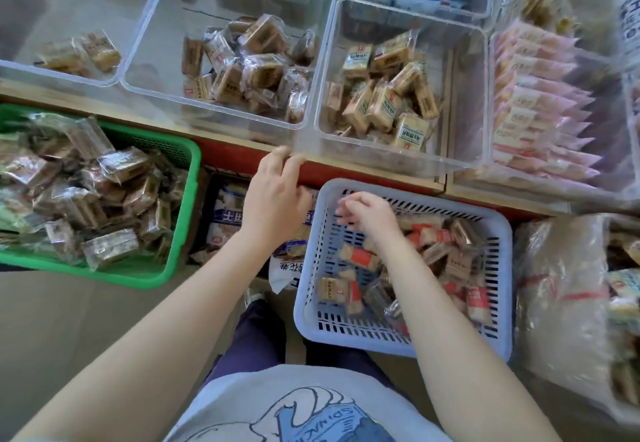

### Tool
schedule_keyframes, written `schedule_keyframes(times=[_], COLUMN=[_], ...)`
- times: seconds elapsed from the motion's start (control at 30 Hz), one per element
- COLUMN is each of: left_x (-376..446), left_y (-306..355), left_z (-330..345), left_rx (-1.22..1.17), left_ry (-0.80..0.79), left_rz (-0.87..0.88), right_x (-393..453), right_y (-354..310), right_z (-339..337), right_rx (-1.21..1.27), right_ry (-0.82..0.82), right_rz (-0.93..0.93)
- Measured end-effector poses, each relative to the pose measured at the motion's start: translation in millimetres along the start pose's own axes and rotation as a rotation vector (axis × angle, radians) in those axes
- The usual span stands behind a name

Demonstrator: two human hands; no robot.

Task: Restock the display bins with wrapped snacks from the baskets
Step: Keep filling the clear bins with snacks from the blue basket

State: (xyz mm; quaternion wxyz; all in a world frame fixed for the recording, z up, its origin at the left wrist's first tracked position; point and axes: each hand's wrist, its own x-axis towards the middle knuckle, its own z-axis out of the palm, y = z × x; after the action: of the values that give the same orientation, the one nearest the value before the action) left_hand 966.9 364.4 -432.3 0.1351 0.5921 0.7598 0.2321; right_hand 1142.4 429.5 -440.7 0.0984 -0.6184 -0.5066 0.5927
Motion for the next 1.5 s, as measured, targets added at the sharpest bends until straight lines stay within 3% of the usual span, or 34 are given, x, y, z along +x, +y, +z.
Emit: schedule_keyframes(times=[0.1,0.17,0.23,0.3,0.37,0.5,0.63,0.7,0.8,0.9,1.03,1.13,1.27,1.4,1.5], left_x=[-23,-33,-41,-48,-52,-56,-55,-54,-47,-36,-16,-1,21,14,-1], left_y=[6,2,-1,-2,-3,-3,6,14,25,22,12,6,-5,-23,-17], left_z=[19,33,42,48,51,52,53,51,41,21,-21,-55,-86,-84,-71], left_rx=[-0.209,-0.311,-0.357,-0.413,-0.482,-0.6,-0.619,-0.712,-1.039,-1.209,-1.234,-1.186,-1.241,-1.128,-1.065], left_ry=[-0.377,-0.537,-0.564,-0.576,-0.577,-0.581,-0.578,-0.629,-0.671,-0.562,-0.441,-0.326,-0.102,-0.138,-0.2], left_rz=[-0.301,-0.46,-0.528,-0.598,-0.66,-0.747,-0.735,-0.705,-0.706,-0.683,-0.608,-0.567,-0.851,-0.911,-0.87], right_x=[-2,-4,-6,-7,-7,-15,-39,-50,-57,-58,-54,-44,-9,16,12], right_y=[77,115,143,161,168,159,126,103,67,30,-21,-64,-136,-198,-198], right_z=[8,17,27,36,40,35,13,1,-7,-10,-9,4,36,59,49], right_rx=[-0.511,-0.773,-1.026,-1.206,-1.235,-0.925,-0.181,-0.01,0.069,0.196,0.418,0.28,0.336,0.489,0.453], right_ry=[-0.136,-0.264,-0.341,-0.305,-0.233,-0.154,0.012,0.063,0.007,-0.065,-0.12,-0.201,-0.139,-0.098,-0.063], right_rz=[0.047,0.012,-0.051,-0.126,-0.177,-0.119,-0.012,-0.078,-0.17,-0.194,-0.12,-0.125,-0.133,-0.221,-0.303])
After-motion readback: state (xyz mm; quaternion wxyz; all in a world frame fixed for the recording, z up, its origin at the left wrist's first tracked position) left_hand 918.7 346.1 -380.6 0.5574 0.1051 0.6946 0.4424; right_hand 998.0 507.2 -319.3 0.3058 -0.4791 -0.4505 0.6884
